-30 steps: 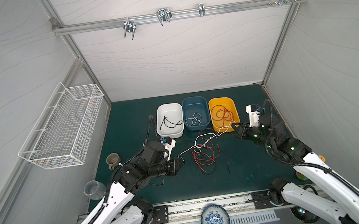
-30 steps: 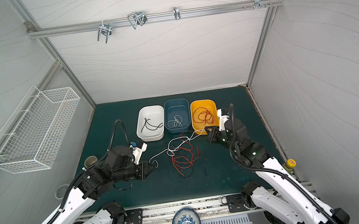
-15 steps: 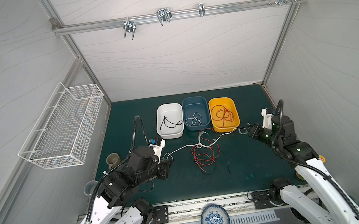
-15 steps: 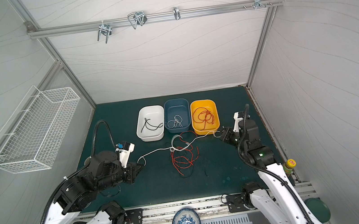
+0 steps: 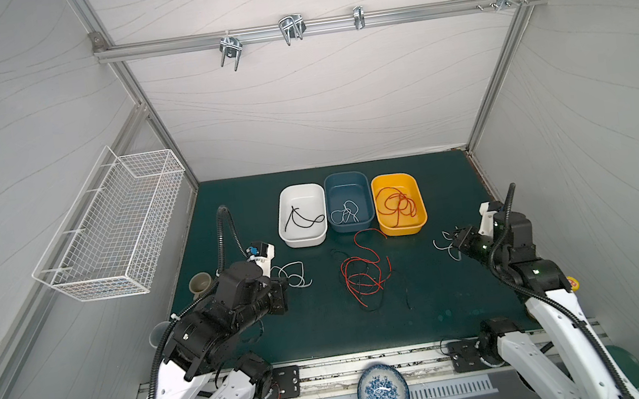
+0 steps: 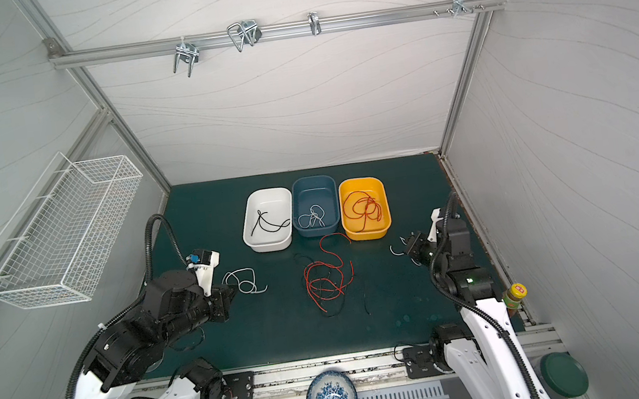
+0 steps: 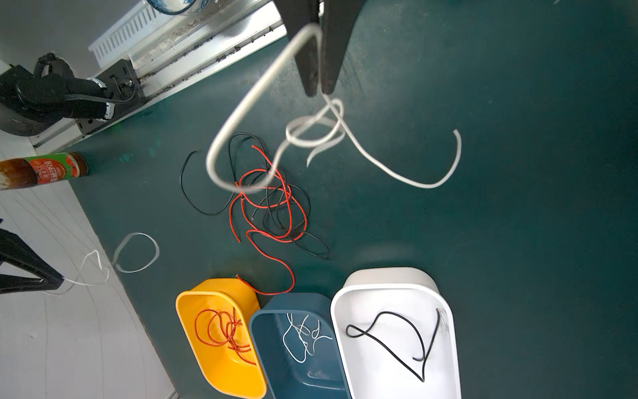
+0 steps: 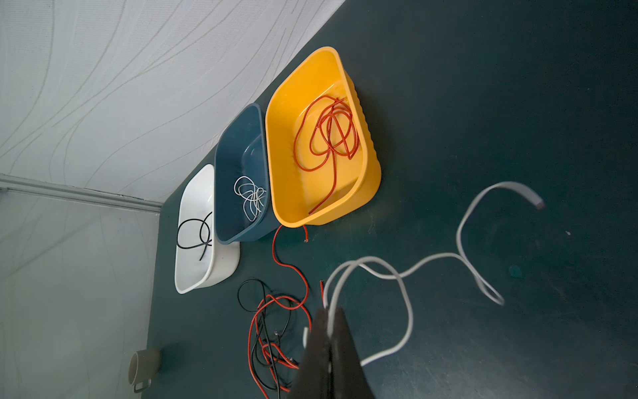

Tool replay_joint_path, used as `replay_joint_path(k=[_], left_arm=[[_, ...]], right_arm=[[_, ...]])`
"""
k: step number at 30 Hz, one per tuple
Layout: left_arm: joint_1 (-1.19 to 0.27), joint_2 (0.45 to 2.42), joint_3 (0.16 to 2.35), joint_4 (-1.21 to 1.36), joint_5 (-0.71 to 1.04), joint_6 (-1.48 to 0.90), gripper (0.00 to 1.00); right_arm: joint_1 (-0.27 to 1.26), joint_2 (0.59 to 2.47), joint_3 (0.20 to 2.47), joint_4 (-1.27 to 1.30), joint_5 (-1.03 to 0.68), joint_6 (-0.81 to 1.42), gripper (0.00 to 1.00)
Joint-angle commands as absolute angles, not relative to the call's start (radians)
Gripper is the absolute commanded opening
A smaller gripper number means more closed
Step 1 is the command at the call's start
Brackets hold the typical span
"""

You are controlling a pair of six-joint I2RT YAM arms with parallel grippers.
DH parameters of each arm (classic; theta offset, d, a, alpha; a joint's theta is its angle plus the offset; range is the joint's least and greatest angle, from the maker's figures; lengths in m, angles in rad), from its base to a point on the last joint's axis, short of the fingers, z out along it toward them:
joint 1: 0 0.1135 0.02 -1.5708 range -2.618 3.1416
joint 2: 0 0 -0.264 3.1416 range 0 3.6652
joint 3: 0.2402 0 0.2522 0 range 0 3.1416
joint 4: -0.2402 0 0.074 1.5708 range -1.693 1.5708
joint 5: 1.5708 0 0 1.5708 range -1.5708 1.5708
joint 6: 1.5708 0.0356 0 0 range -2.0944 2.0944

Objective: Untangle the cables
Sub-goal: 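Carry the white wire over the blue bin while the left gripper holds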

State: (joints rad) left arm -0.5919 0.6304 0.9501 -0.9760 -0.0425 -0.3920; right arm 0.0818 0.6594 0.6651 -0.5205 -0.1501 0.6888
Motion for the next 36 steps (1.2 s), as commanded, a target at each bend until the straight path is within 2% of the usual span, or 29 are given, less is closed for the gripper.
replay_joint_path(k=[1,10,14,21,36], left_arm=[[-0.578,0.649,0.969,-0.95,-0.043,-0.37,0.0],[-0.577,0.673,0.911,-0.896,0.004,-0.367,0.0],[-0.577,0.678,0.899,-0.888,0.008,-0.367,0.0],[-0.574,0.67,0.884,-0.875,0.006,-0.371,0.0],[-0.575,0.665,0.878,-0.873,0.006,-0.371,0.0]], right_arm=[[0.075,0.648,0.675,-0.514,-0.181,0.7,0.0],[0.082,0.7,0.786,-0.487,-0.341,0.699,0.0],[0.145,0.746,0.862,-0.466,-0.373,0.683,0.0],[0.407,0.85,0.997,-0.4,-0.175,0.566,0.0],[0.472,1.286,1.311,-0.285,-0.231,0.504,0.0]])
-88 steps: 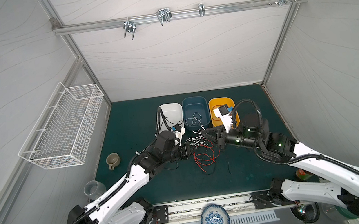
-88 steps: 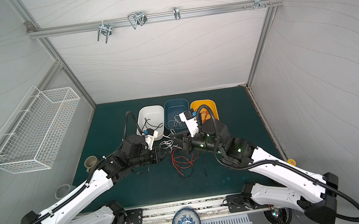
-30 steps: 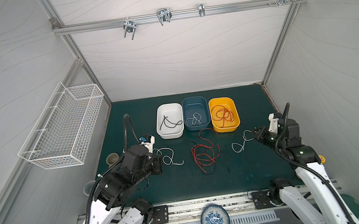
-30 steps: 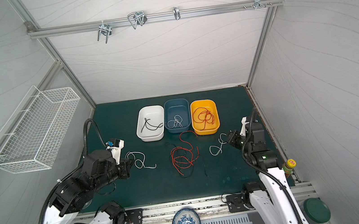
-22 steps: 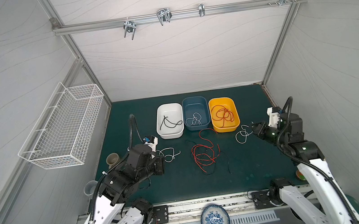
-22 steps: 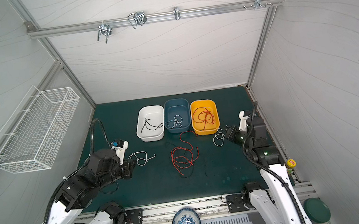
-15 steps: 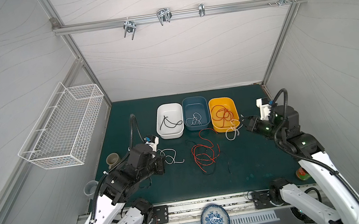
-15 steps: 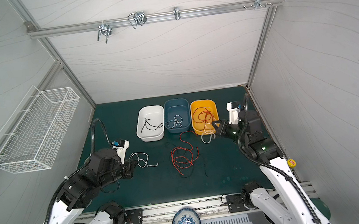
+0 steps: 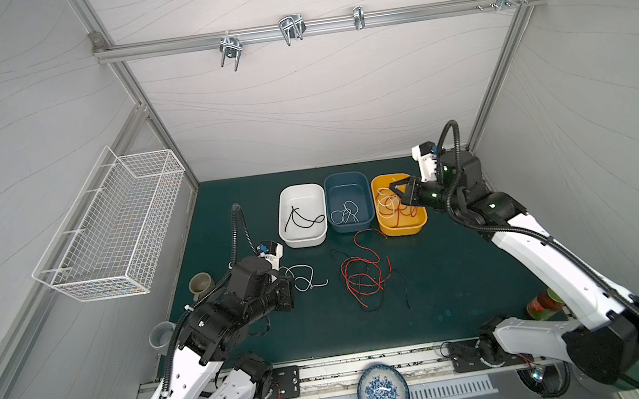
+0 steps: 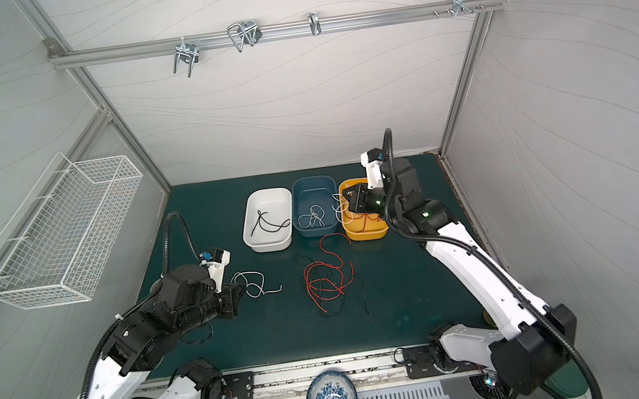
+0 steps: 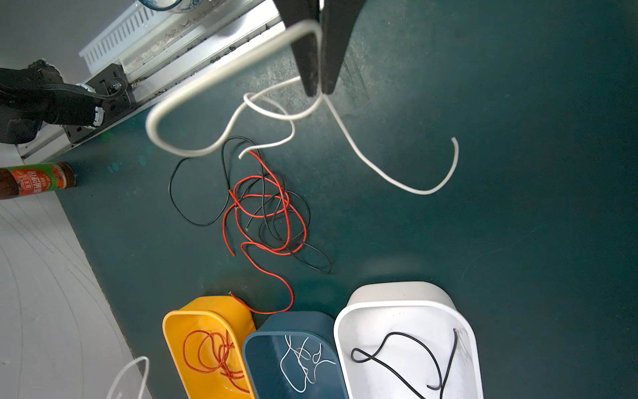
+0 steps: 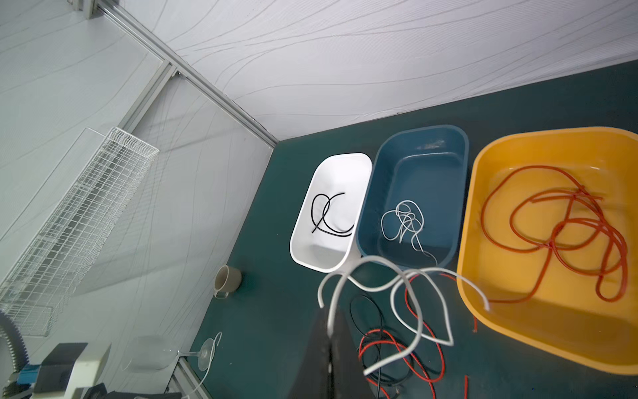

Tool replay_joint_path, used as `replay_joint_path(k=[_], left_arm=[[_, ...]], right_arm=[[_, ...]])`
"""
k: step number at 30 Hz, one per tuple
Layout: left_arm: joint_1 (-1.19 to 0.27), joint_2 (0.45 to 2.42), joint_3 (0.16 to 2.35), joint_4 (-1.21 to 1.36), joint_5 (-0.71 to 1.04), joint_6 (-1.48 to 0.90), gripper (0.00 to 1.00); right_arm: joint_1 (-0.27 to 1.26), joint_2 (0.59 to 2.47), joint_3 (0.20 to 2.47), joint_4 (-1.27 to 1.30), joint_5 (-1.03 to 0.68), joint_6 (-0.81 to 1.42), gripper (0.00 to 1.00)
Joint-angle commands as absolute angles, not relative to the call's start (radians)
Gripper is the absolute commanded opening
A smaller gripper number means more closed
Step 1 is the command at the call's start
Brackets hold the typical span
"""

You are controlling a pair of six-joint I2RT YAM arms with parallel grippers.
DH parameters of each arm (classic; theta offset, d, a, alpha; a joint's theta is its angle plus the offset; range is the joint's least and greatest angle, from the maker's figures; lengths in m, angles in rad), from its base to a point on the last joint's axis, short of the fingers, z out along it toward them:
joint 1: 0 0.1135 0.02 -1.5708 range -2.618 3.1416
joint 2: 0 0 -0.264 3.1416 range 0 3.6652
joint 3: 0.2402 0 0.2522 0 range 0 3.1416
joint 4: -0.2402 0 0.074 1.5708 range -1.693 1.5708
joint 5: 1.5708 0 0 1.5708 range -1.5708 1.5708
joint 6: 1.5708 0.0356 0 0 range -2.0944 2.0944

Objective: Untangle the cables
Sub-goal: 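Carry the white wire over the blue bin while the left gripper holds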

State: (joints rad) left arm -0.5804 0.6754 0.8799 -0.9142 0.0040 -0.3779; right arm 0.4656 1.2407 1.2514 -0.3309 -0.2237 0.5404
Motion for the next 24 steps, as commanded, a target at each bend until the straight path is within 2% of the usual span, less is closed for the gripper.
replay_joint_path(k=[1,16,24], left_arm=[[-0.575,0.665,0.878,-0.872,0.006,-0.371,0.0],[-0.574,0.668,0.877,-0.872,0.003,-0.37,0.0],[-0.575,0.671,0.877,-0.872,0.0,-0.372,0.0]], right_arm=[[0.472,1.311,1.33,-0.282,-0.224,0.502,0.0],[0.488,1.768,1.617,-0.264,-0.215,0.469,0.0],[0.506,1.939,1.667,-0.263,-0.216,0.457,0.0]])
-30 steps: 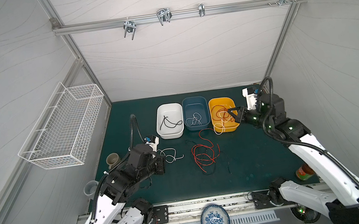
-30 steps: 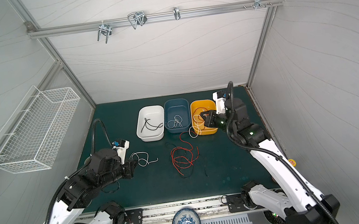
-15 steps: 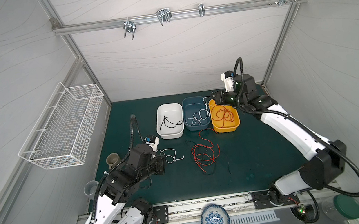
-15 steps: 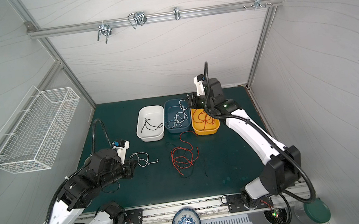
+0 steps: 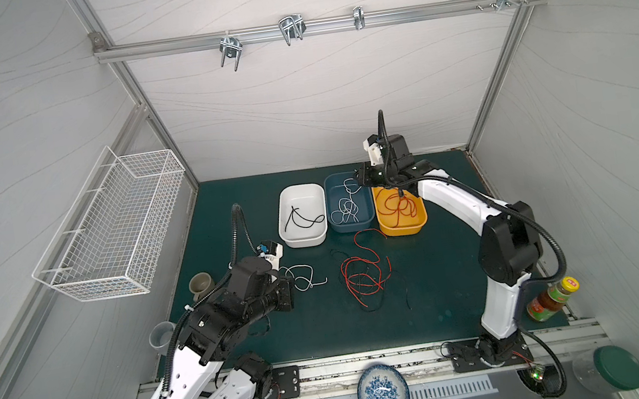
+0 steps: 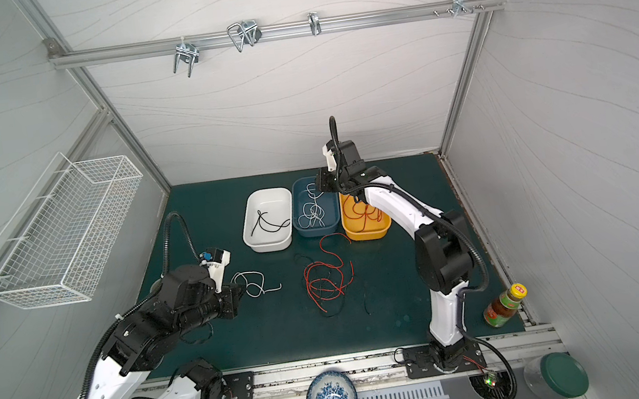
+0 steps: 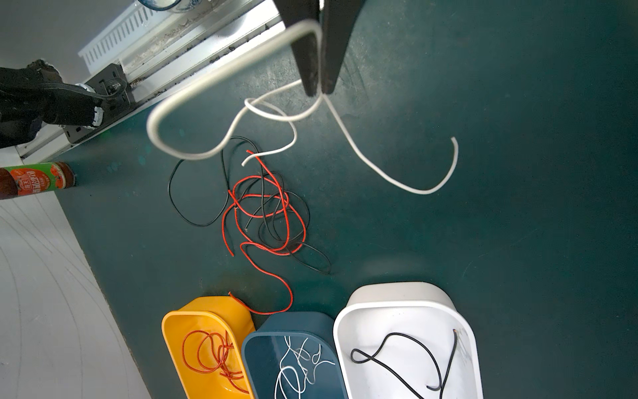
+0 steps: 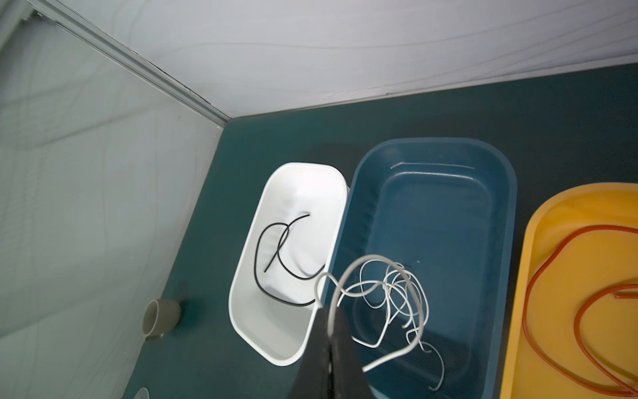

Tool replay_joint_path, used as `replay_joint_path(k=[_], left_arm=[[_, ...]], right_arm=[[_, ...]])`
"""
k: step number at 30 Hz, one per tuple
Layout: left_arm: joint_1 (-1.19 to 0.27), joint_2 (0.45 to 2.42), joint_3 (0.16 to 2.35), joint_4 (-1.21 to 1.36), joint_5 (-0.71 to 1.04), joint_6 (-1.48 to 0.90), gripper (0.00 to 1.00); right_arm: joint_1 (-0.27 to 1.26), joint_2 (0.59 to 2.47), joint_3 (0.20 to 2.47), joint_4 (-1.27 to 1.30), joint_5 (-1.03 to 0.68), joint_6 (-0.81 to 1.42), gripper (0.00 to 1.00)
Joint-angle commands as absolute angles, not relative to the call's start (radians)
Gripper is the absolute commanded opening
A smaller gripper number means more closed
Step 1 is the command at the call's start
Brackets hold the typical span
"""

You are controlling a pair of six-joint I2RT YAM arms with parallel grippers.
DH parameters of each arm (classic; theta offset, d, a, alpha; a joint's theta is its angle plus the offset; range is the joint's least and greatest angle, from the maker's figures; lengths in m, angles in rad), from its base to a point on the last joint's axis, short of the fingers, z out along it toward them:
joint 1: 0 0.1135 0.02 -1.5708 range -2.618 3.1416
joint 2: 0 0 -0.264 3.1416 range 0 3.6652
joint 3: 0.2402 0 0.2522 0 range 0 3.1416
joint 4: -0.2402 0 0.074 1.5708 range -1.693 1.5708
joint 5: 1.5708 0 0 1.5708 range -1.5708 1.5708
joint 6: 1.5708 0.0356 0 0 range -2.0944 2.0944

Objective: Untangle the cables
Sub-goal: 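Carry the white wire over the blue bin while the left gripper holds, then lower and open the right gripper to drop the white wire into the blue bin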

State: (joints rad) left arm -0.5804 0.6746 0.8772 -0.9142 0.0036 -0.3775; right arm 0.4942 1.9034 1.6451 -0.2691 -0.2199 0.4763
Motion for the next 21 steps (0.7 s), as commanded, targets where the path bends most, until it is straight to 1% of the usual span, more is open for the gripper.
replay_joint_path(k=[1,9,21], left_arm=[[-0.575,0.672,0.877,-0.873,0.0,-0.371,0.0],[-0.574,0.674,0.877,-0.874,0.0,-0.37,0.0],[-0.575,0.68,0.877,-0.872,0.005,-0.37,0.0]], right_arm=[[0.506,1.961,1.667,-0.262,-0.219,0.459,0.0],[0.512,2.078,1.666,-0.27,-0.223,0.454,0.0],[0.528,2.155,1.671,-0.301,-0.207,0.414,0.0]])
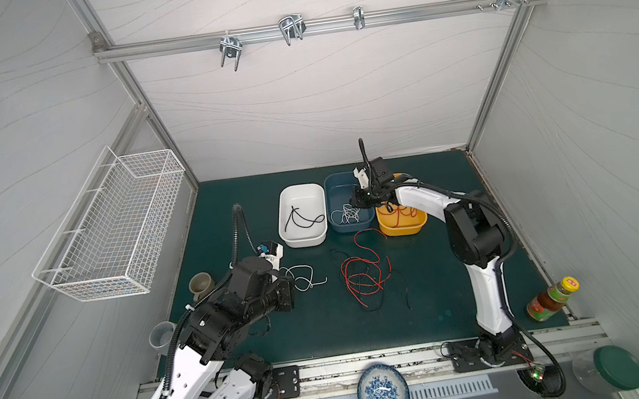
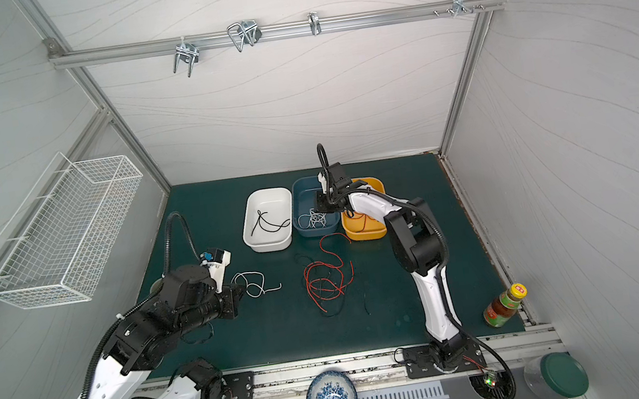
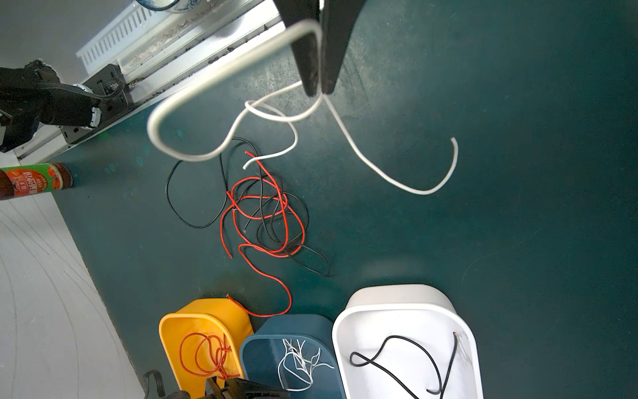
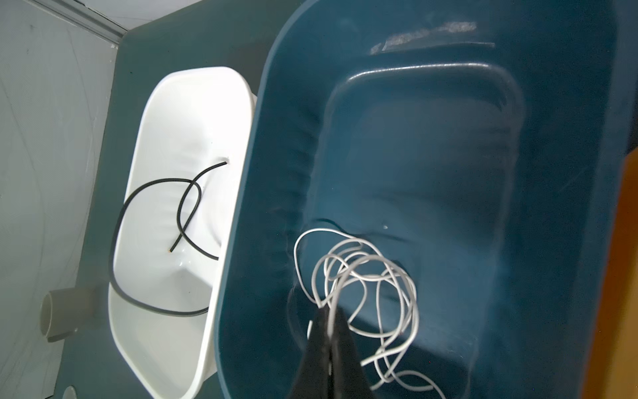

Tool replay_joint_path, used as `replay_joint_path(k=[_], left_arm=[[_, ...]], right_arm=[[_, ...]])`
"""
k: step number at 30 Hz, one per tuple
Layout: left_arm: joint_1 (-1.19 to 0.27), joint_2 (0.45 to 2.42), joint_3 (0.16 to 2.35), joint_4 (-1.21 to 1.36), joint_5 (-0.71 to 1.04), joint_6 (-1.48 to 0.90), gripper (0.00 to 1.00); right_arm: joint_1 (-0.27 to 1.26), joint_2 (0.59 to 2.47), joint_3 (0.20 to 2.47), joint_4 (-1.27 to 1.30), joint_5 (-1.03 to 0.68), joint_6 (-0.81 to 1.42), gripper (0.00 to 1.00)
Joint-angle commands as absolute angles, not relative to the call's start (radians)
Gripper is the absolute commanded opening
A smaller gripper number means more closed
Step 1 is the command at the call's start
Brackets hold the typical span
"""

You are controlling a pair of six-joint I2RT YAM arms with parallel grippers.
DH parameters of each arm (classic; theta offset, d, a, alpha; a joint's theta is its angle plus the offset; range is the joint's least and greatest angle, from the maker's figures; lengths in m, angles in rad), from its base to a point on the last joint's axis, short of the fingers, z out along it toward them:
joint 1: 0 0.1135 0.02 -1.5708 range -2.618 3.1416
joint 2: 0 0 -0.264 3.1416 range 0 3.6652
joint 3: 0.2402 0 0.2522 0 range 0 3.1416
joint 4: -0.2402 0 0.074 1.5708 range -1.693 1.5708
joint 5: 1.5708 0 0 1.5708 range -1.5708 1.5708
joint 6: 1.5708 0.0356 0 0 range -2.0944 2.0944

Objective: Untangle the cables
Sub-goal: 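Lower and open the right gripper to drop the white wire into the blue bin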

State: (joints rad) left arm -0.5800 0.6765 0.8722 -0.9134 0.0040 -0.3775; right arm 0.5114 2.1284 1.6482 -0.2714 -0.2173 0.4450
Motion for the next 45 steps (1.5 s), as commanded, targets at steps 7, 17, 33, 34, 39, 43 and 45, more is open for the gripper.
replay_joint_path(k=[7,17,33,34,39,43,45], left_arm=[[-0.575,0.682,0.877,-0.871,0.006,-0.369,0.0],[-0.575,0.681,0.877,-0.873,0.006,-0.369,0.0],[-0.574,0.68,0.876,-0.873,0.007,-0.369,0.0],[-0.574,0.681,0.876,-0.872,0.008,-0.37,0.0],[-0.575,0.687,0.876,-0.871,0.009,-0.371,0.0],[-0.575,0.694,0.876,-0.873,0.007,-0.371,0.0],[-0.575,0.698,0.876,-0.874,0.008,-0.373,0.0]], right_arm=[[0.531,2.154,1.679,-0.33,-0.195,0.401,0.04],[0.537,2.099,1.686,-0.367,-0.163,0.386,0.18],[0.571,1.908,1.668,-0.415,-0.112,0.354,0.39],[0.572,1.892,1.66,-0.414,-0.113,0.359,0.4],[0.58,1.765,1.58,-0.402,-0.101,0.377,0.53],[0.582,1.649,1.512,-0.406,-0.098,0.391,0.63],[0.584,1.57,1.457,-0.406,-0.088,0.392,0.68]])
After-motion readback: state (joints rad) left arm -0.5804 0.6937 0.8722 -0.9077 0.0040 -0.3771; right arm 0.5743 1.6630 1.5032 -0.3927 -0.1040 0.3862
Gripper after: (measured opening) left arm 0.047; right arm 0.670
